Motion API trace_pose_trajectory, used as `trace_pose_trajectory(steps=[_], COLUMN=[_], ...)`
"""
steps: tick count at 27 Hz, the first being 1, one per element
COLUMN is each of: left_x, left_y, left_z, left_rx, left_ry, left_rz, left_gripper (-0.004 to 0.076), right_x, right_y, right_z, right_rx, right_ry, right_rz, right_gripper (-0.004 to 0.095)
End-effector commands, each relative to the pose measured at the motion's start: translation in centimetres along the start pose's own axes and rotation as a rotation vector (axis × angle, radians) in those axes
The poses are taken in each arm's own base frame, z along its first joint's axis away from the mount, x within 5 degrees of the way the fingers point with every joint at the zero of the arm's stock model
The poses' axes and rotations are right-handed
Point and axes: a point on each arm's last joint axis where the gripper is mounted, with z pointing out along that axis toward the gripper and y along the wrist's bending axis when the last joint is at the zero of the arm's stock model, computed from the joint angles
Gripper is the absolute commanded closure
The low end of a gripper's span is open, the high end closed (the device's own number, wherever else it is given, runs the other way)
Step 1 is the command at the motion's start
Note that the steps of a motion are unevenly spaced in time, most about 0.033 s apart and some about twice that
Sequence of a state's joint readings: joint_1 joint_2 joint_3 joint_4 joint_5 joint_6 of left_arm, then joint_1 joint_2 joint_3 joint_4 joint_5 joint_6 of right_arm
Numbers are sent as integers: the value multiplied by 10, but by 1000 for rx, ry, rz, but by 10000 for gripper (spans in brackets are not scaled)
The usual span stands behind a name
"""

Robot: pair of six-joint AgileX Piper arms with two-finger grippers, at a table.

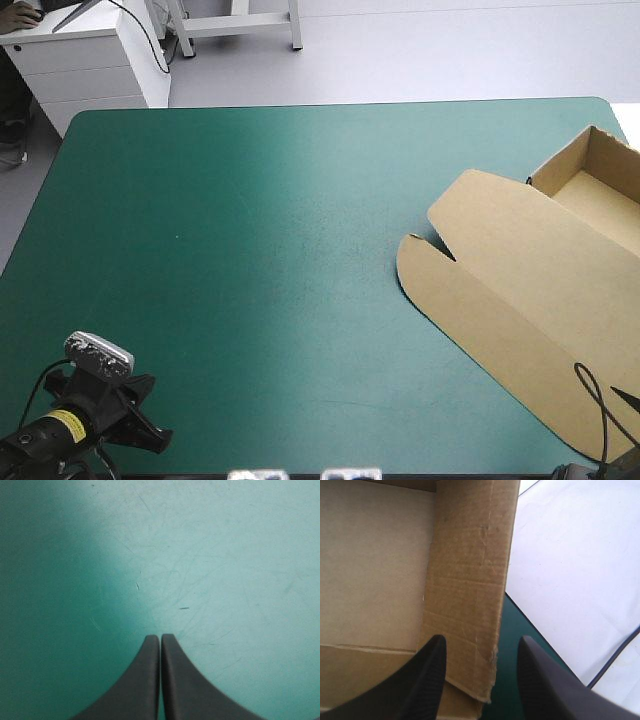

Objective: Fold the box

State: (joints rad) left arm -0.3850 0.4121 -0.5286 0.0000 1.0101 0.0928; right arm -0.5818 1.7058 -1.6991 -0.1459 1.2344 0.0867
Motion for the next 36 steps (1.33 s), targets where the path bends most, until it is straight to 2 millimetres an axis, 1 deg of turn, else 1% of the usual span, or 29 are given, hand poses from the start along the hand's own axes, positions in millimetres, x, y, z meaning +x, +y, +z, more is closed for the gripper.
trace_pose_trajectory(steps=[1,2,3,4,5,6,7,8,9,11,12,14,17,21,22,24,25,28,31,33,34,36], left_x=[-12,-13,-14,-14,-11,-10,-9,-10,-10,-9,-9,-9,-9,-9,-9,-9,-9,-9,-9,-9,-9,-9], left_y=[1,1,1,1,1,0,0,0,0,0,0,0,0,0,-1,-1,-1,-1,-1,-1,-1,-1], left_z=[-4,-4,-4,-3,2,4,7,8,9,10,10,10,10,10,10,10,10,10,10,10,10,10], left_rx=[-5,-7,-7,-8,-8,-8,-10,-11,-12,-7,-5,-4,-4,-2,4,6,5,5,5,5,5,5], left_ry=[-87,-97,-104,-109,-112,-111,-122,-132,-146,-143,-142,-142,-142,-142,-142,-143,-142,-142,-142,-142,-142,-142], left_rz=[51,59,59,59,59,59,59,59,59,55,54,53,53,30,25,21,20,17,17,17,21,21], left_gripper=[731,731,731,731,731,731,731,731,731,731,731,731,731,731,731,731,731,731,731,731,731,731], right_x=[8,12,18,23,31,36,48,57,73,96,107,130,163,206,217,236,248,273,294,305,311,320], right_y=[-10,-11,-11,-10,-6,-2,8,14,25,32,33,33,29,21,19,15,13,10,11,10,10,9], right_z=[-54,-67,-86,-97,-117,-128,-148,-163,-183,-207,-217,-234,-245,-238,-232,-219,-208,-181,-151,-138,-128,-119], right_rx=[7,-4,-39,-70,-137,-175,-250,-292,-350,-400,-418,-460,-512,-560,-564,-559,-551,-535,-524,-522,-518,-514], right_ry=[-137,-164,-211,-238,-282,-308,-351,-379,-426,-484,-511,-556,-591,-582,-573,-550,-536,-513,-491,-489,-479,-477], right_rz=[11,18,32,42,50,35,-15,-52,-114,-178,-199,-252,-303,-348,-356,-363,-383,-427,-450,-455,-464,-479], right_gripper=[482,491,545,593,703,773,901,923,920,920,920,920,920,920,920,921,921,921,921,921,922,922])
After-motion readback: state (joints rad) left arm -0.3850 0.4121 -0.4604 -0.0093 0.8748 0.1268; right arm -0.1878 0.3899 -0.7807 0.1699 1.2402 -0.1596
